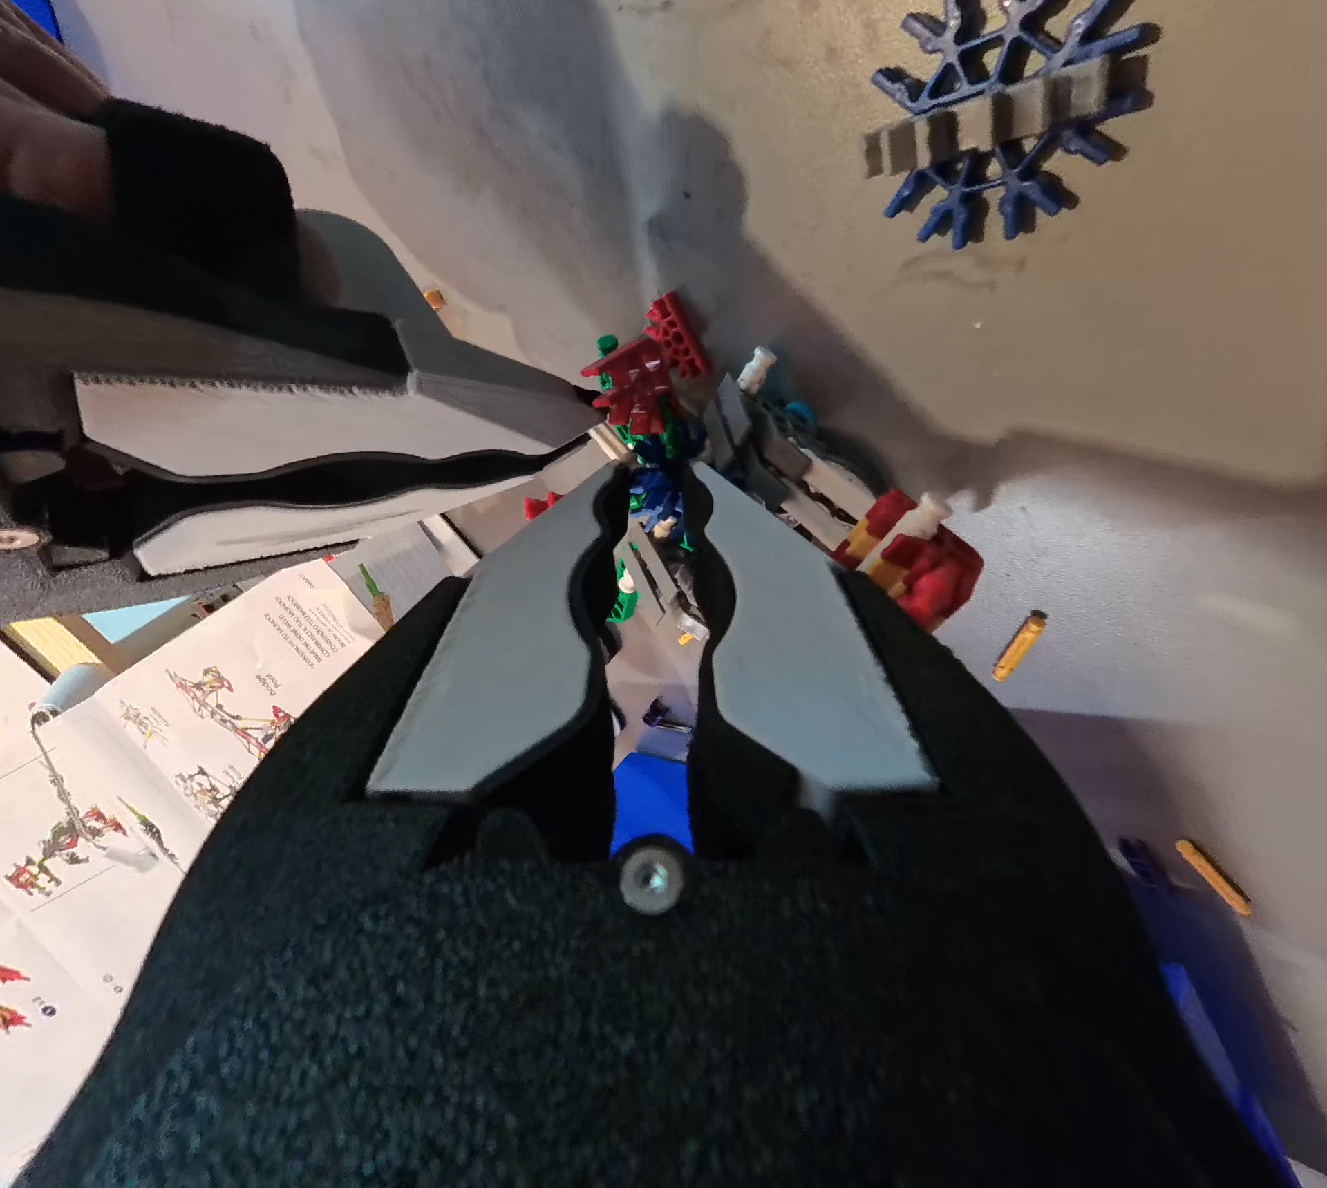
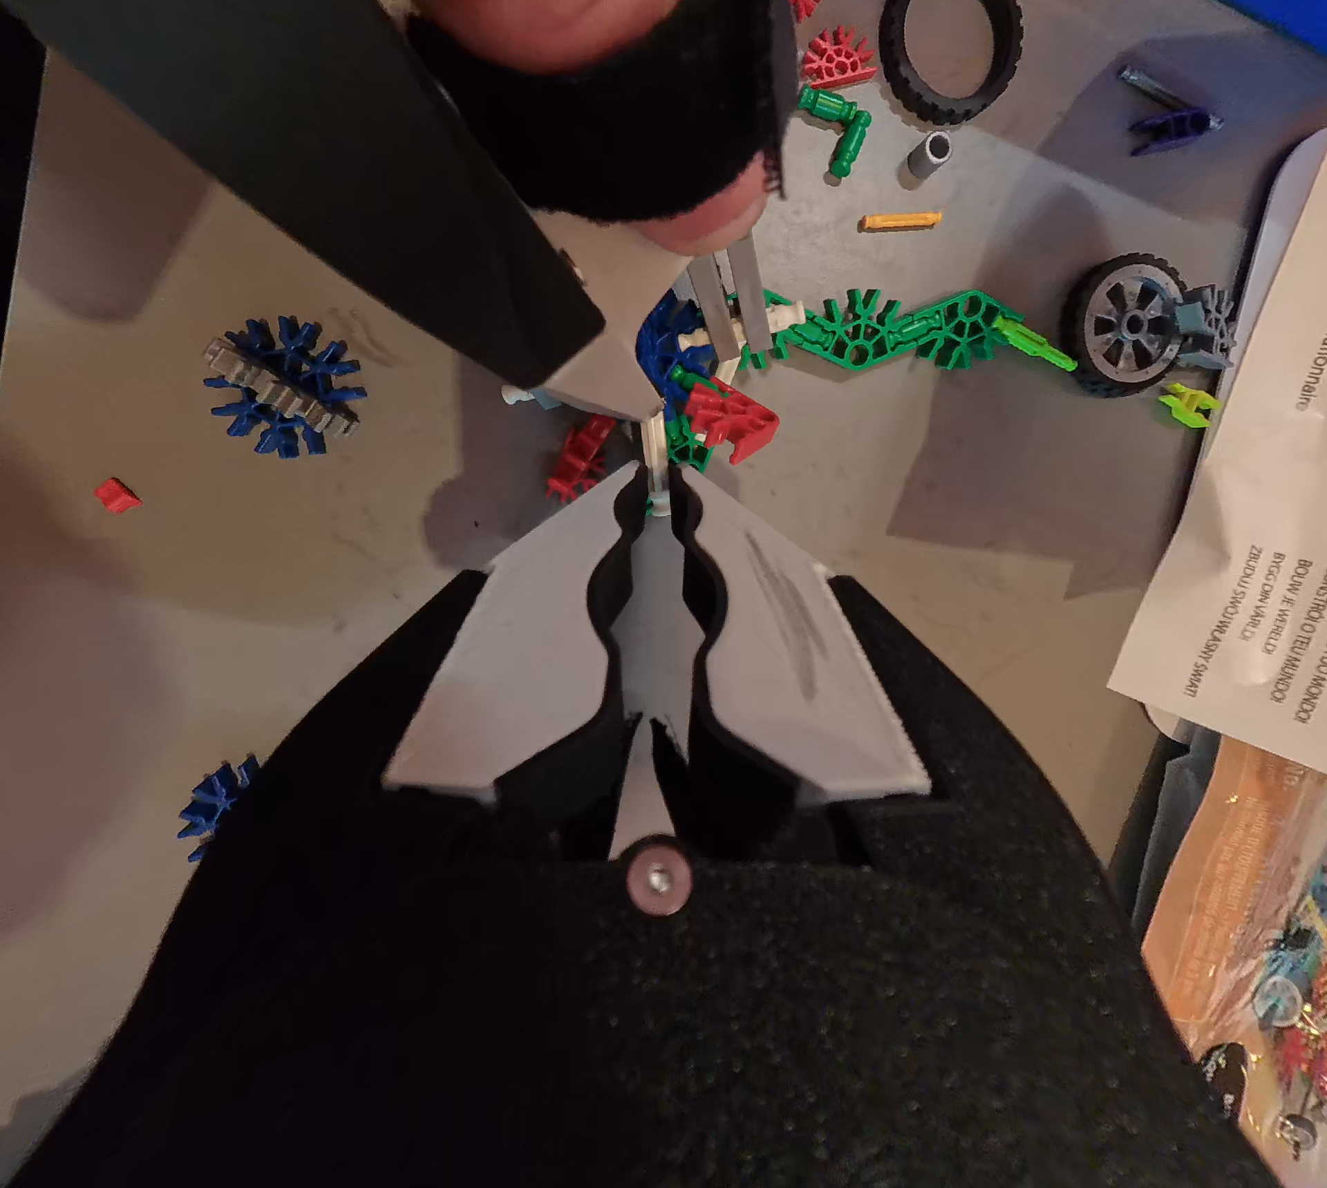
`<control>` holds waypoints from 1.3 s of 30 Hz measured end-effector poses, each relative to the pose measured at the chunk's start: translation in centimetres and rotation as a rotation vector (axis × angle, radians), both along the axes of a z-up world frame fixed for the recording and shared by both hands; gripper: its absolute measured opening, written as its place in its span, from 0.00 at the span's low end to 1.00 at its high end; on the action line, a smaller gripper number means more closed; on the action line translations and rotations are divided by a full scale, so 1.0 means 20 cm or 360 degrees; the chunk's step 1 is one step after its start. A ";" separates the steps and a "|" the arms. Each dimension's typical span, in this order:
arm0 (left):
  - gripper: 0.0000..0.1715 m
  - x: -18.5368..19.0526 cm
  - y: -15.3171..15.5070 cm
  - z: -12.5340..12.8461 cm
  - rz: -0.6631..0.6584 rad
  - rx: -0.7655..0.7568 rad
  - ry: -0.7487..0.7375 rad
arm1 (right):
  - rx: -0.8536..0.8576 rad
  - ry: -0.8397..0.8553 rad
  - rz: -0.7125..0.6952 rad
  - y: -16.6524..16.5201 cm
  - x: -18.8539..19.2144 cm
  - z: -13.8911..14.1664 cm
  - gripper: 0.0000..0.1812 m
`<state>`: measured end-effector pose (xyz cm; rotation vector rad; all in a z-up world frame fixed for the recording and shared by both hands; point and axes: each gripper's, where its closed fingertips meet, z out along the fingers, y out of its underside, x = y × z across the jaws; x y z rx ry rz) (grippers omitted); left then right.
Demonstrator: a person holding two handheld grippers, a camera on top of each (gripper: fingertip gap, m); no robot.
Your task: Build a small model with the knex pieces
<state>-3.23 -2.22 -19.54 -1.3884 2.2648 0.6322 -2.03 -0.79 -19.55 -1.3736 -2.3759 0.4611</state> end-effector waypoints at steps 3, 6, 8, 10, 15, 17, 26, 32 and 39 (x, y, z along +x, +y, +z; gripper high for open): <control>0.07 0.00 0.00 0.00 -0.0001 0.0007 0.0025 | 0.0014 -0.0005 0.0002 0.00 0.00 0.00 0.02; 0.07 0.00 0.00 0.00 0.0006 0.0006 0.0032 | 0.0026 -0.0008 0.0004 0.00 0.00 0.00 0.02; 0.07 0.00 0.00 0.00 0.0004 0.0010 0.0043 | 0.0029 -0.0004 0.0004 0.00 0.00 0.01 0.02; 0.06 0.00 0.00 0.00 0.0010 0.0007 0.0039 | 0.0026 -0.0004 0.0003 0.00 0.00 0.01 0.02; 0.06 0.01 0.00 0.00 0.0014 0.0003 0.0063 | 0.0020 -0.0013 0.0004 0.00 0.00 0.01 0.02; 0.06 0.01 0.00 0.00 0.0013 -0.0002 0.0058 | 0.0020 -0.0022 0.0008 0.00 0.00 0.01 0.01; 0.05 0.02 0.00 -0.01 0.0026 -0.0029 0.0062 | 0.0024 -0.0056 -0.0005 -0.01 0.00 0.00 0.01; 0.04 0.02 0.00 -0.01 0.0027 -0.0036 0.0066 | 0.0002 -0.0065 -0.0028 -0.01 0.00 0.00 0.01; 0.04 0.02 0.00 -0.01 0.0014 -0.0007 0.0121 | 0.0001 -0.0079 -0.0053 -0.01 0.00 -0.01 0.00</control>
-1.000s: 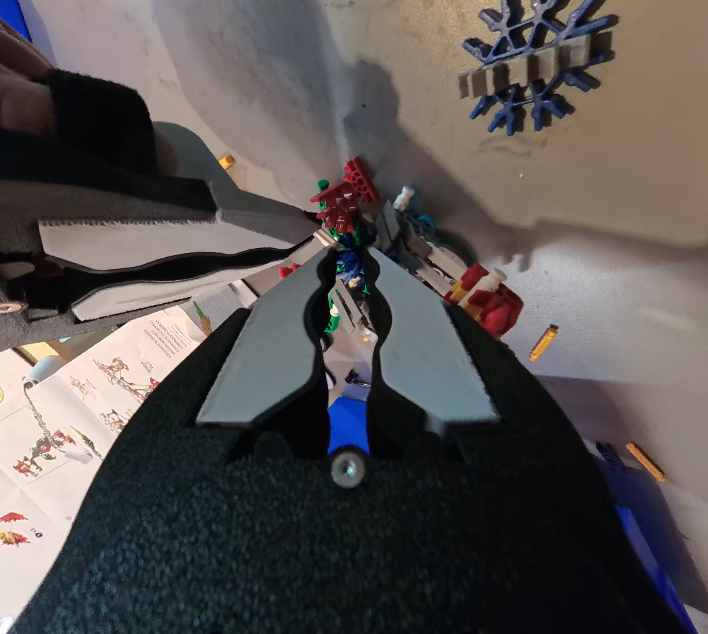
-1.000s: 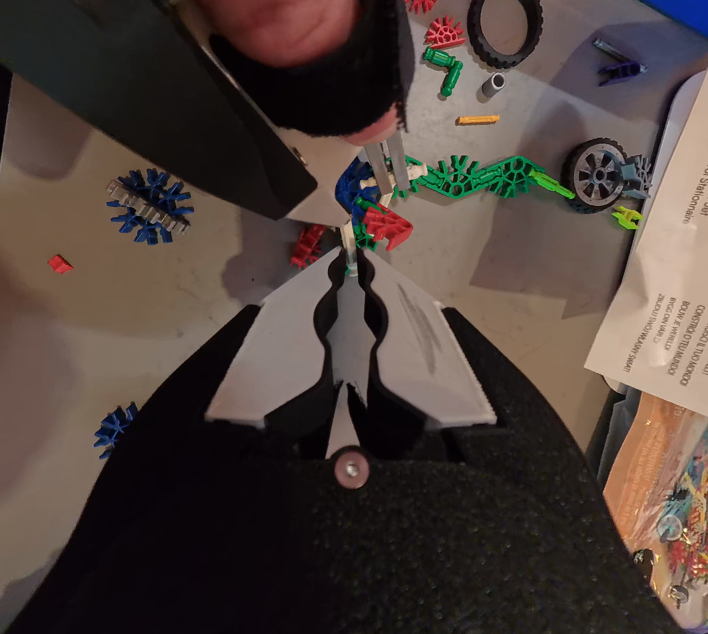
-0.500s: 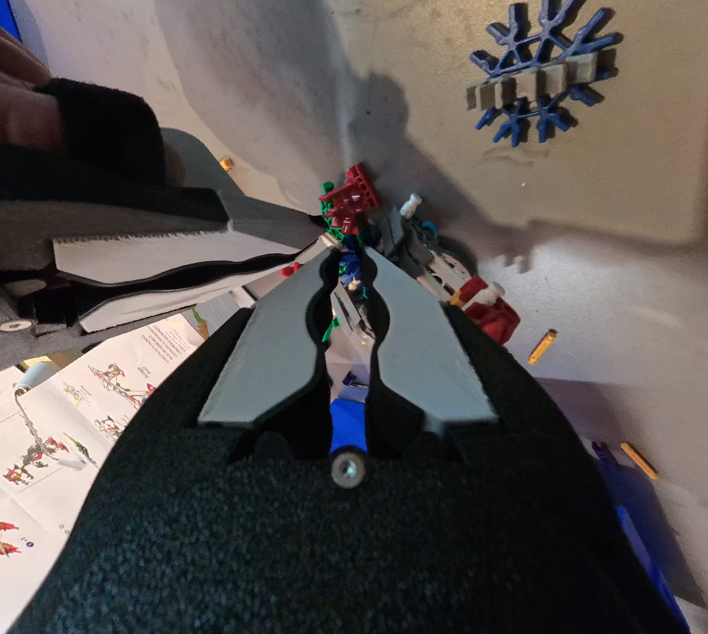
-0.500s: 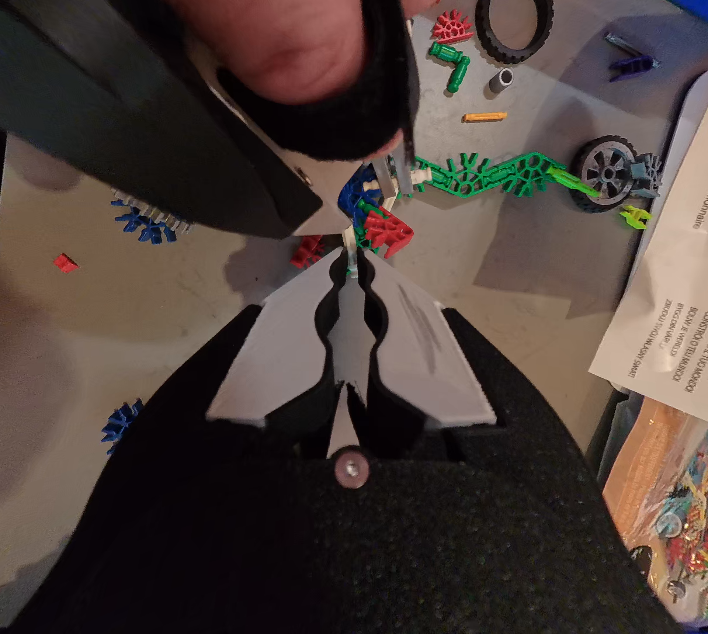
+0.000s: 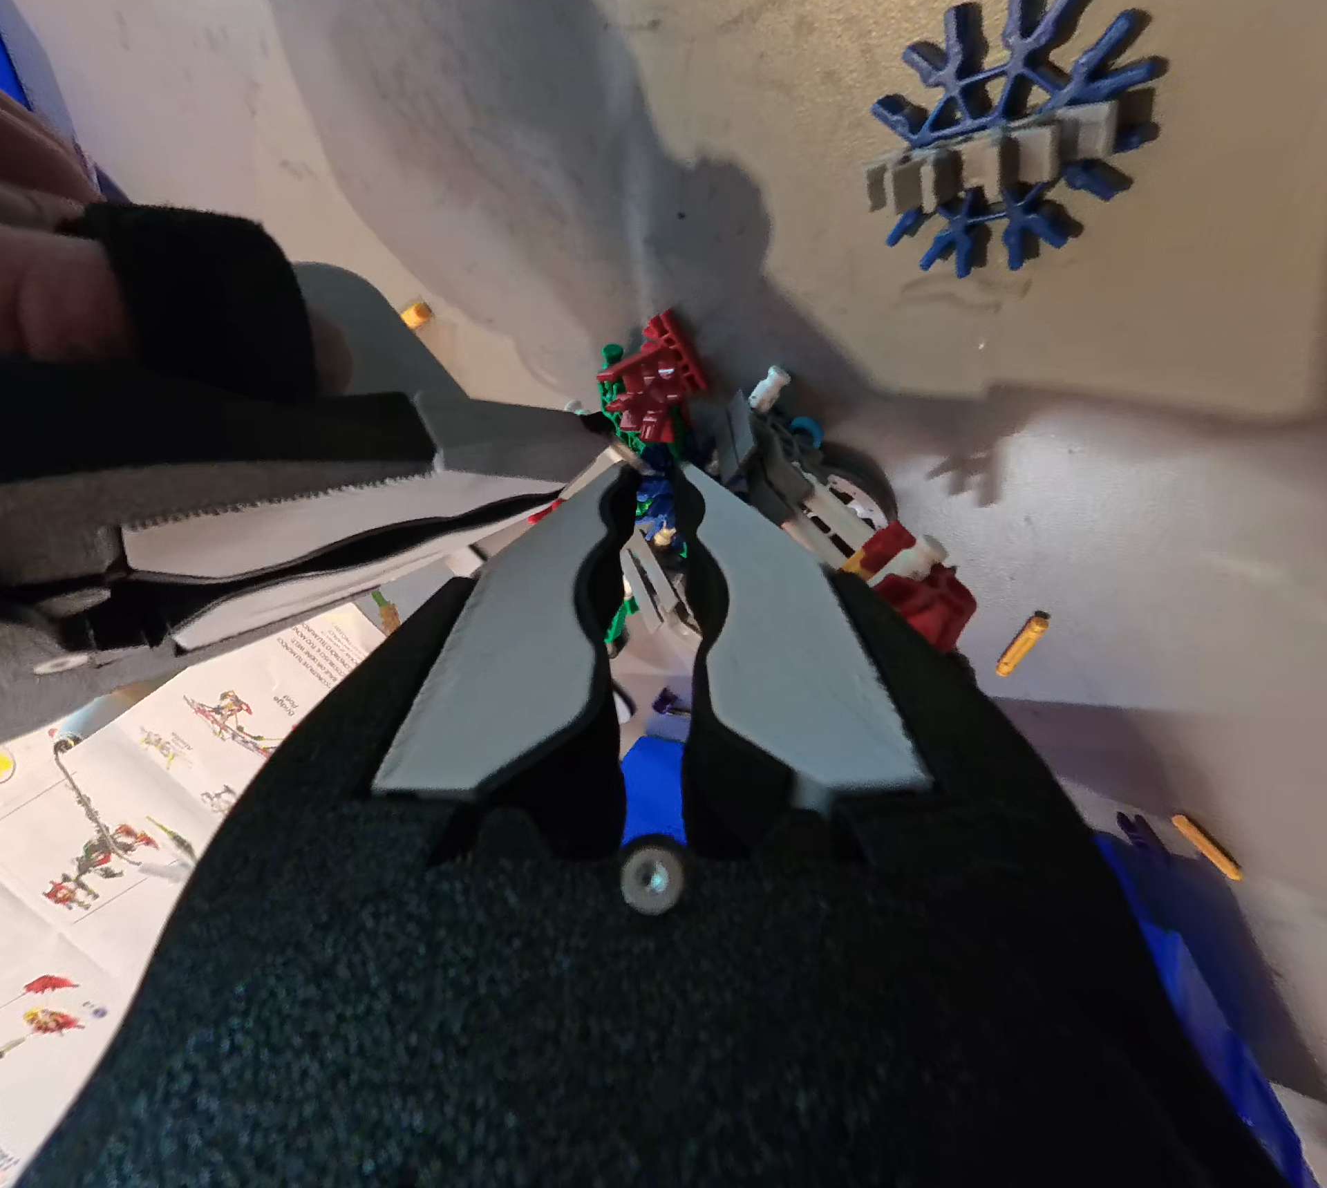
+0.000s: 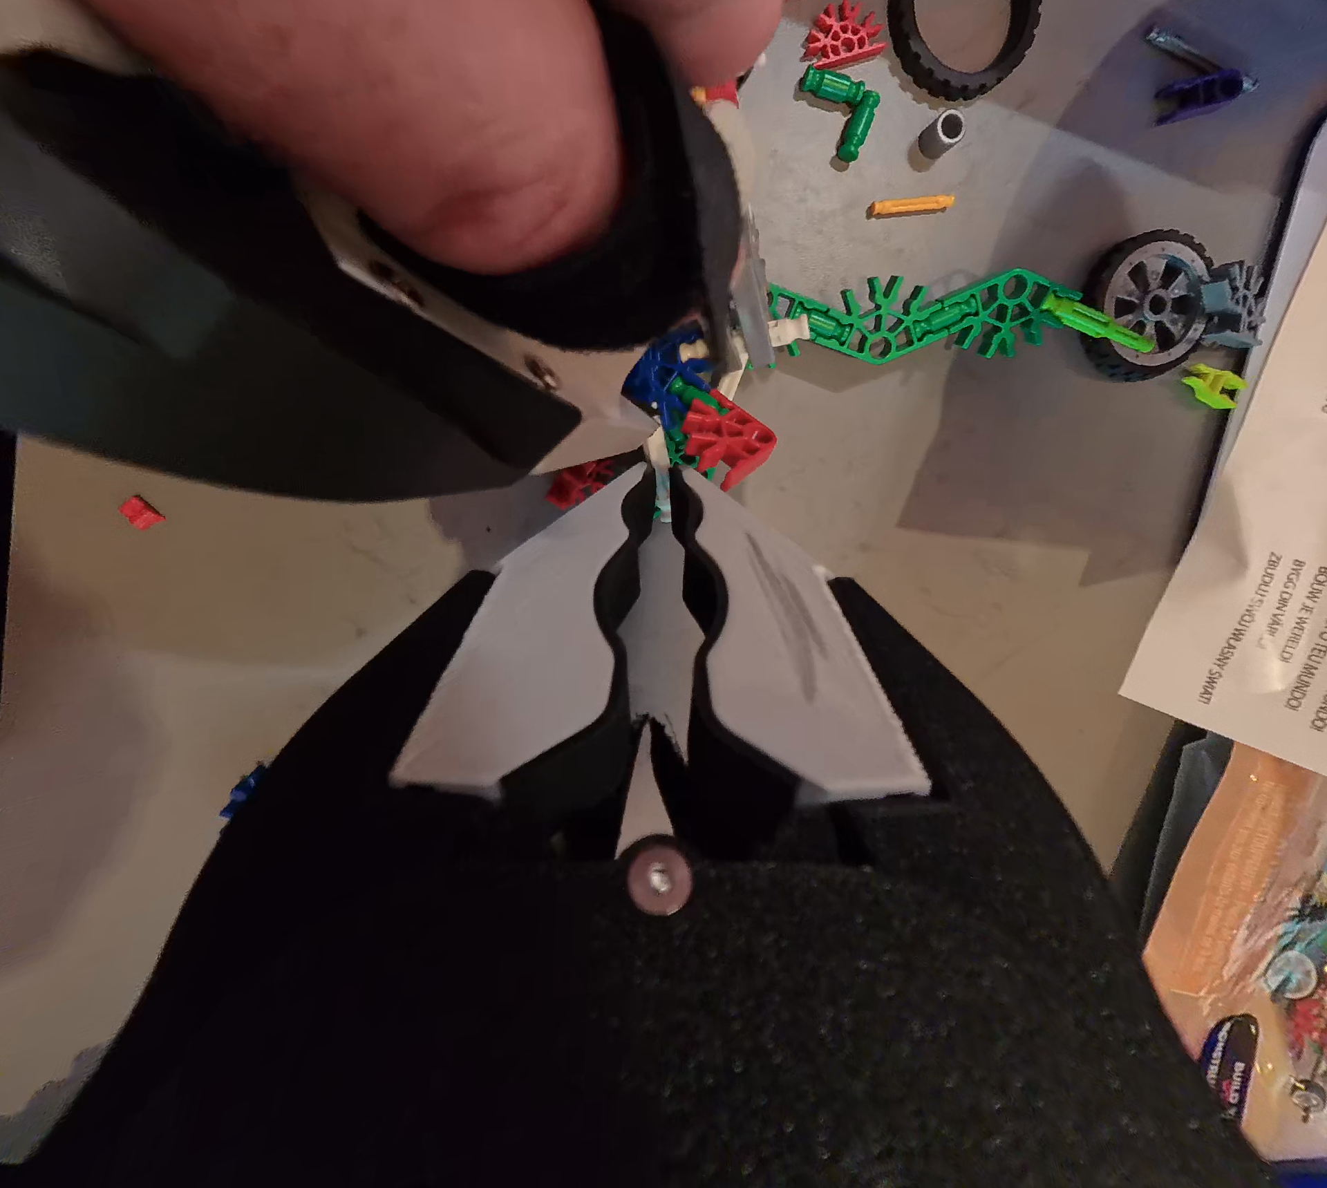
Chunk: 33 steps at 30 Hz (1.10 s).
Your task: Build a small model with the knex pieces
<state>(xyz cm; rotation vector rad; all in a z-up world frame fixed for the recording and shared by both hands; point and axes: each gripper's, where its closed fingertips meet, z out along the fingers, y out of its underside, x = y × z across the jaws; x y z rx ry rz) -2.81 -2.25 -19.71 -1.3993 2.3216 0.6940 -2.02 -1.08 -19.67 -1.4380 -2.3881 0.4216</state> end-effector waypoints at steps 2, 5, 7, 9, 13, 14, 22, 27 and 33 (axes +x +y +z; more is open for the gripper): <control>0.04 0.00 0.00 0.00 -0.0003 0.0006 0.0021 | 0.0018 0.0000 0.0000 0.00 0.00 0.00 0.00; 0.04 -0.01 0.00 -0.01 0.0000 0.0008 0.0040 | -0.0041 0.0033 0.0012 -0.04 -0.01 0.04 0.00; 0.03 -0.02 0.00 -0.01 0.0000 0.0007 0.0042 | -0.0080 0.0055 0.0018 -0.05 -0.01 0.07 0.00; 0.03 -0.02 0.00 -0.02 0.0000 -0.0001 0.0020 | -0.0099 0.0033 0.0039 -0.06 -0.01 0.04 0.00; 0.03 -0.01 -0.01 -0.03 0.0016 0.0001 -0.0043 | -0.0084 0.0131 -0.0012 0.02 0.01 0.10 0.00; 0.03 -0.01 -0.01 -0.03 0.0019 0.0006 -0.0043 | -0.0086 0.0131 -0.0037 0.06 0.02 0.10 0.02; 0.03 -0.02 -0.04 -0.05 0.0006 -0.0001 -0.0038 | -0.0378 0.0153 0.0011 0.03 0.02 0.00 0.07; 0.02 -0.02 -0.05 -0.06 0.0011 -0.0003 -0.0059 | -0.0412 0.0170 0.0020 0.02 0.01 -0.02 0.00; 0.00 -0.03 -0.05 -0.07 0.0011 0.0001 -0.0107 | -0.0422 0.0209 0.0067 0.01 0.01 0.00 0.00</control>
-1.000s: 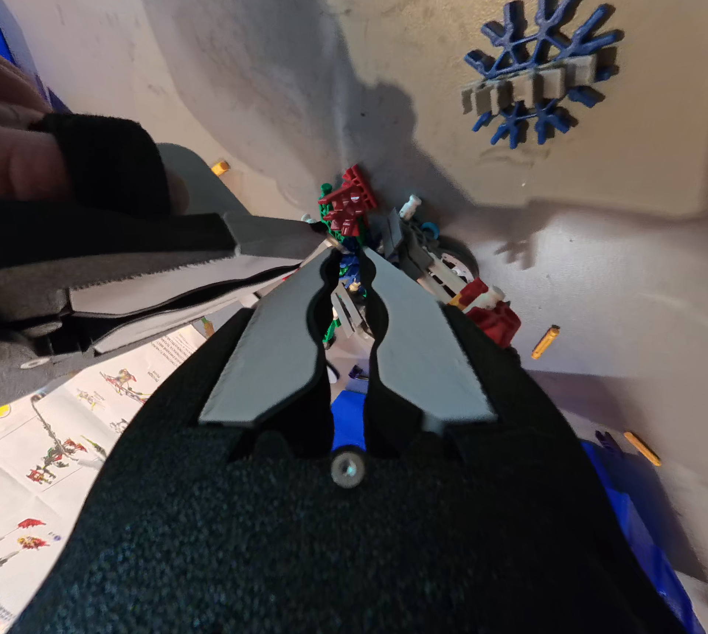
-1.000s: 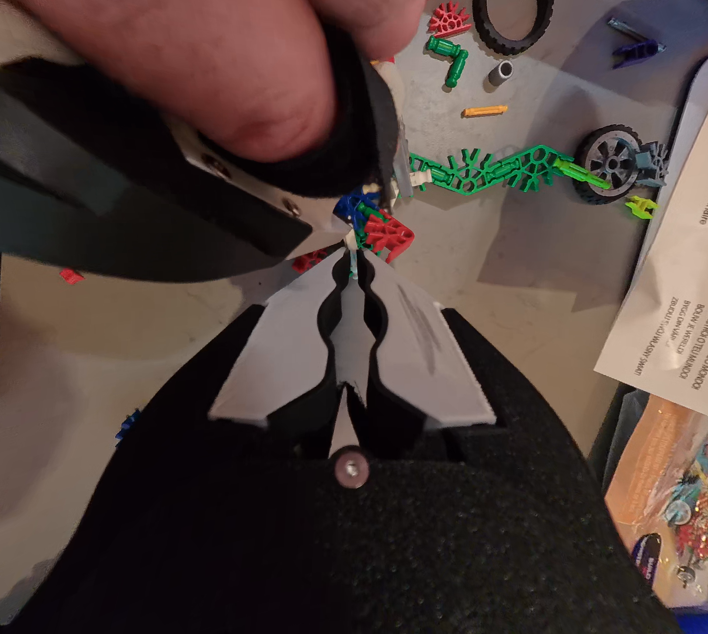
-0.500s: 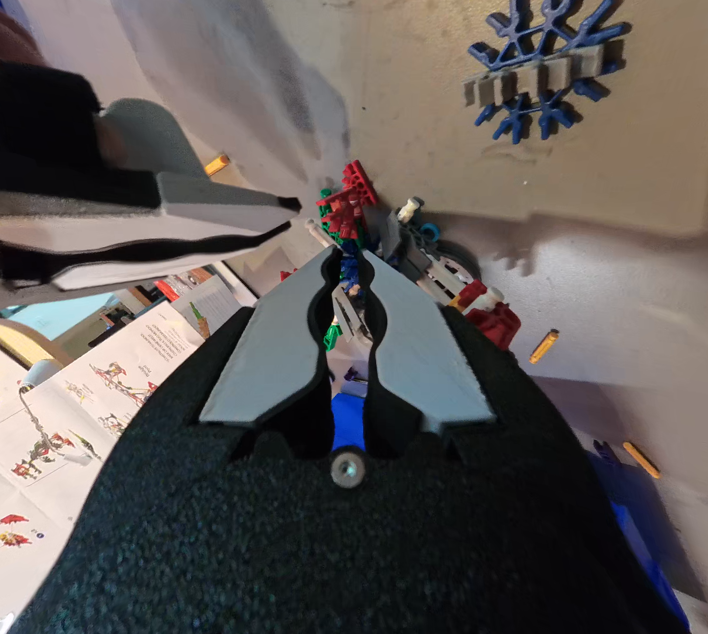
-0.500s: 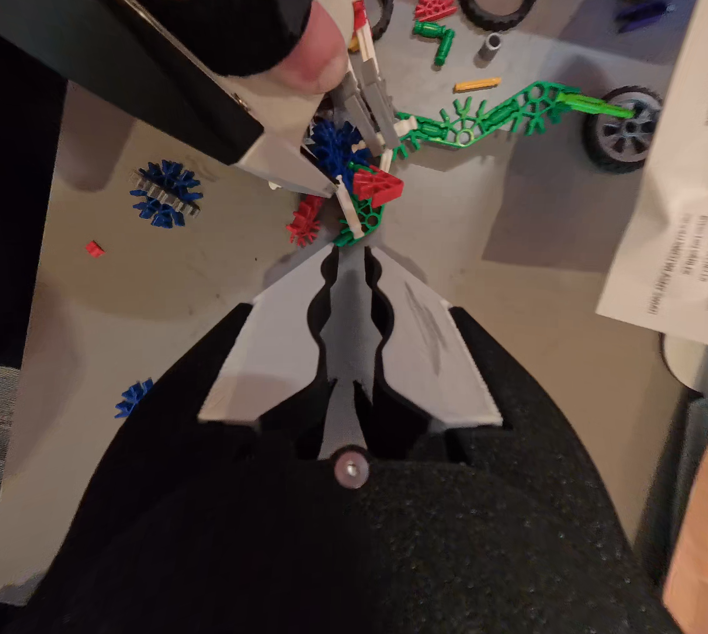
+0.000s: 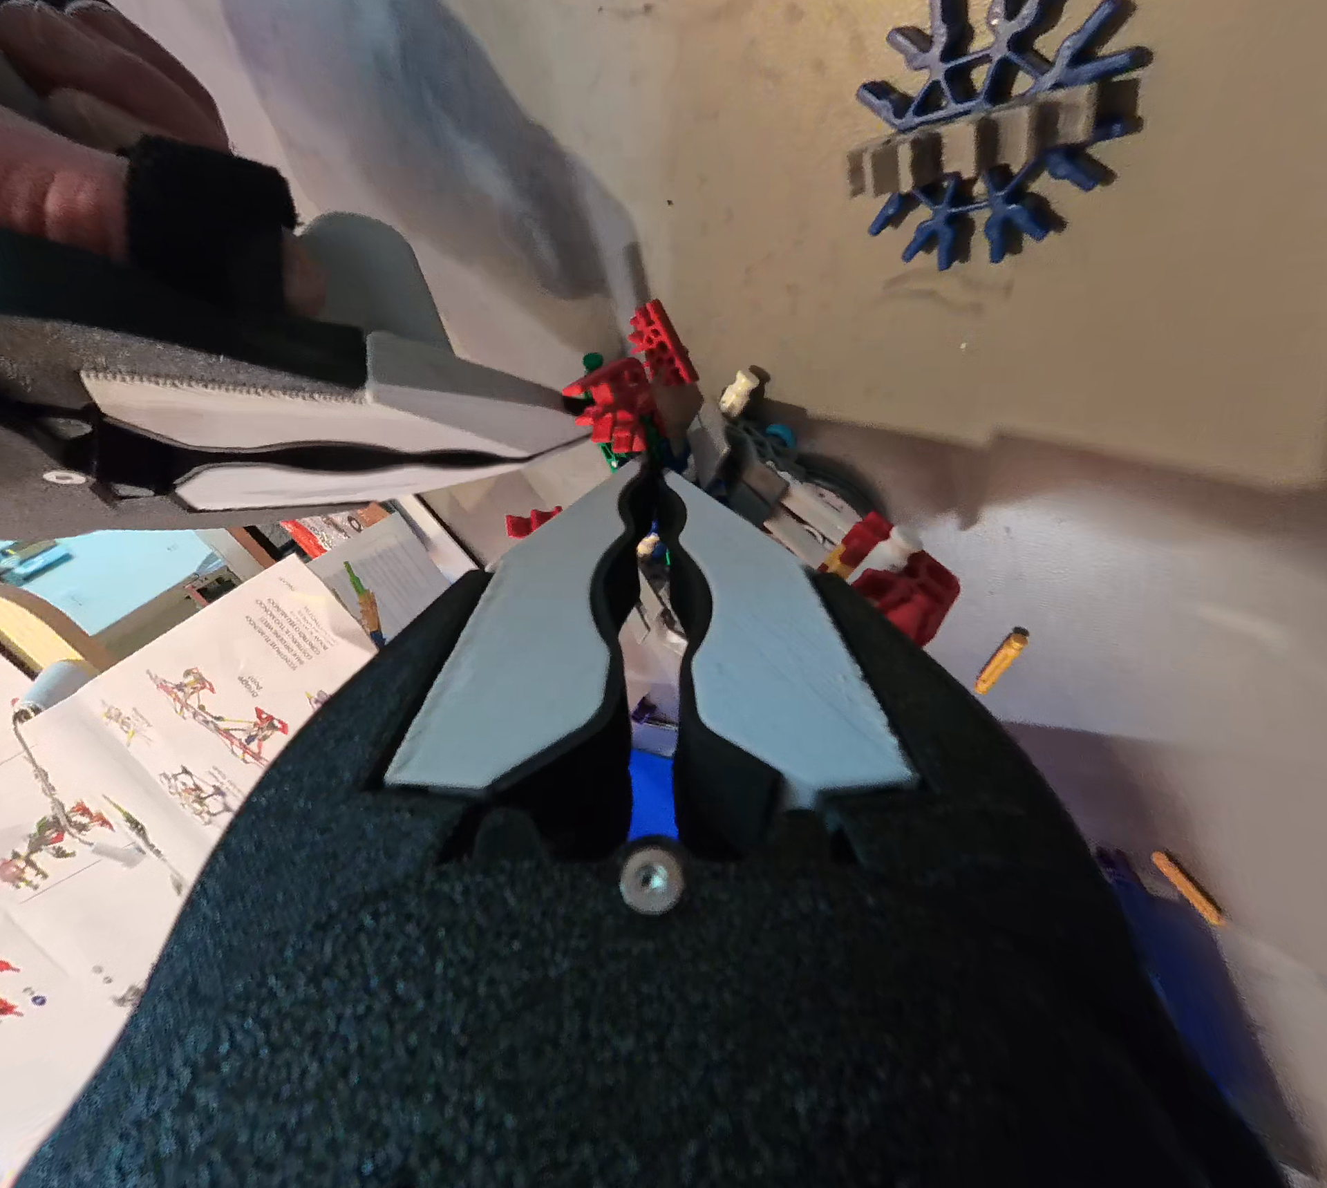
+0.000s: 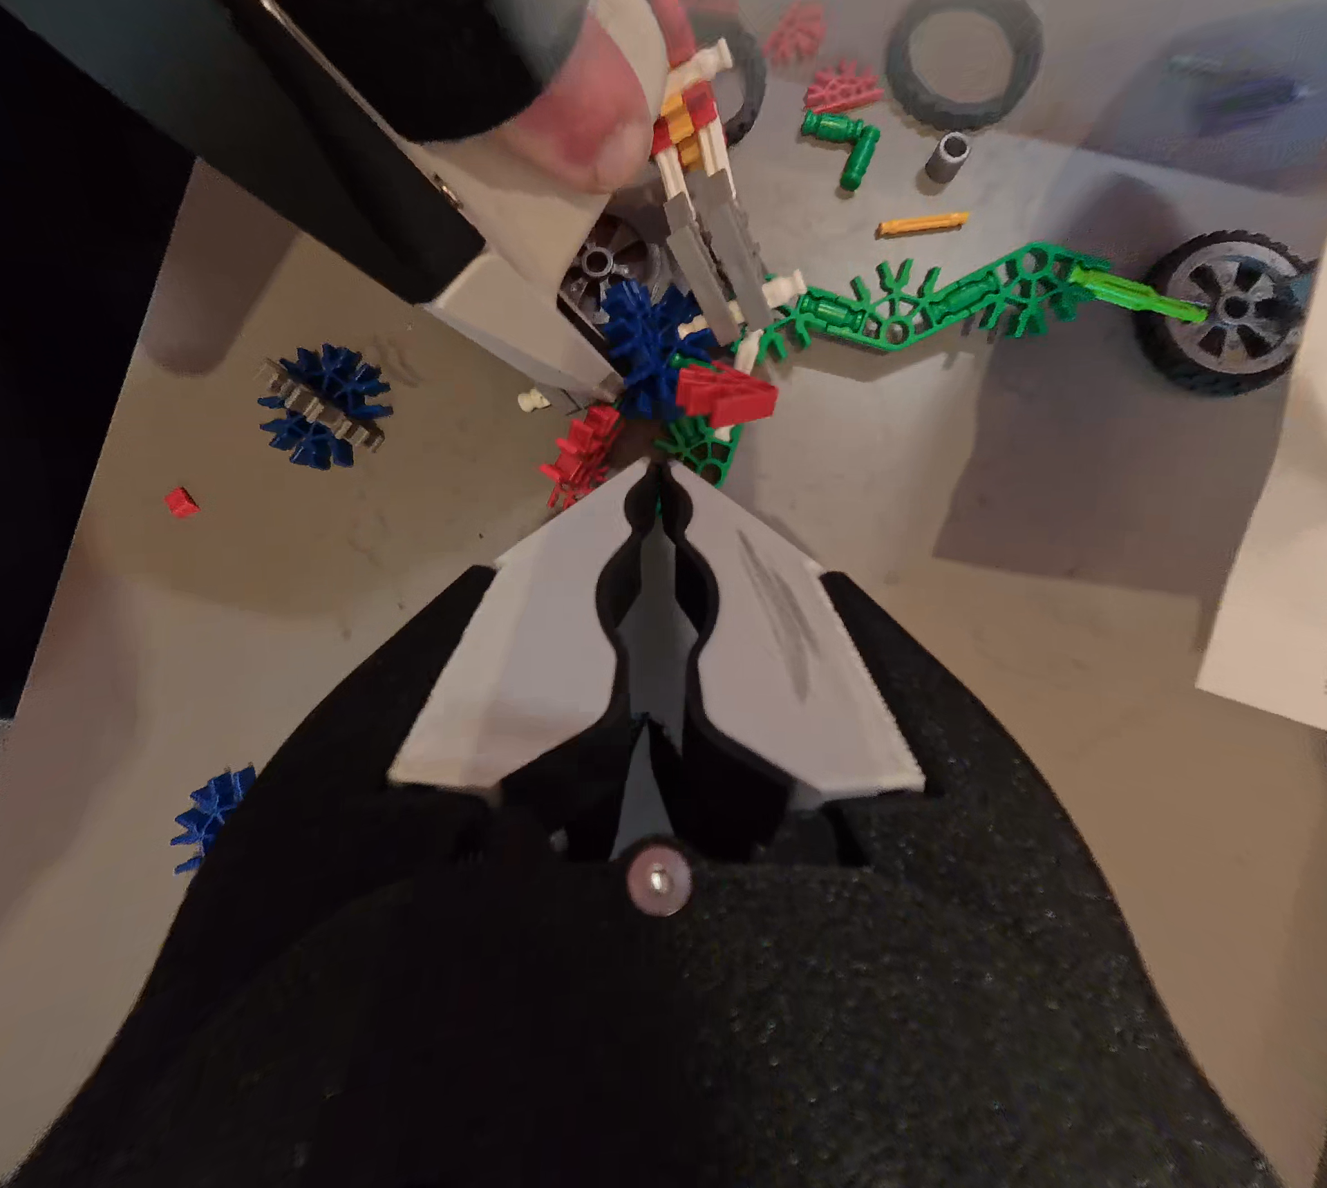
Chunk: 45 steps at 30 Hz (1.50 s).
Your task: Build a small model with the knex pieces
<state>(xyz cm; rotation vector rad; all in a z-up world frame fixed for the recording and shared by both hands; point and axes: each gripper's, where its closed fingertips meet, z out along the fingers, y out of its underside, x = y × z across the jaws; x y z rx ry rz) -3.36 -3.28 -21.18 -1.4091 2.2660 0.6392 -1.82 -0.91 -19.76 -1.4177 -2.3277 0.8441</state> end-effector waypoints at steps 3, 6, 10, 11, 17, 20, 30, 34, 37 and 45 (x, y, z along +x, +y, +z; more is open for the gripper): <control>0.00 0.00 0.00 0.00 0.0001 -0.0009 0.0009 | 0.0039 -0.0011 0.0033 -0.01 0.00 -0.03 0.00; 0.00 0.01 0.01 0.01 0.0012 0.0027 -0.0021 | 0.0048 -0.0023 0.0040 0.00 0.01 -0.03 0.00; 0.00 0.01 0.02 0.01 0.0048 0.0074 -0.0071 | 0.0014 -0.0024 0.0041 0.00 0.02 -0.03 0.00; 0.00 0.01 0.03 0.01 0.0070 0.0083 -0.0093 | 0.0017 -0.0035 0.0045 0.01 0.03 -0.03 0.00; 0.00 -0.03 0.02 0.05 0.0218 0.0141 -0.0186 | 0.0034 -0.0040 -0.0001 0.07 0.05 -0.01 0.00; 0.03 -0.09 -0.01 0.12 0.0351 0.0168 -0.0297 | 0.0061 -0.0010 -0.0035 0.09 0.05 0.01 0.00; 0.10 -0.15 -0.11 0.18 0.0421 0.0198 -0.0486 | 0.0213 0.0182 -0.0122 0.09 -0.05 0.21 0.01; 0.10 -0.16 -0.15 0.14 0.0391 0.0119 -0.0463 | 0.0245 0.0229 -0.0134 0.07 -0.12 0.26 0.01; 0.13 -0.16 -0.17 0.15 0.0414 0.0111 -0.0529 | 0.0313 0.0227 -0.0155 0.09 -0.16 0.27 0.02; 0.20 -0.20 -0.18 0.19 0.0788 0.0134 -0.0919 | 0.0213 -0.0027 -0.0093 0.06 -0.14 0.15 0.10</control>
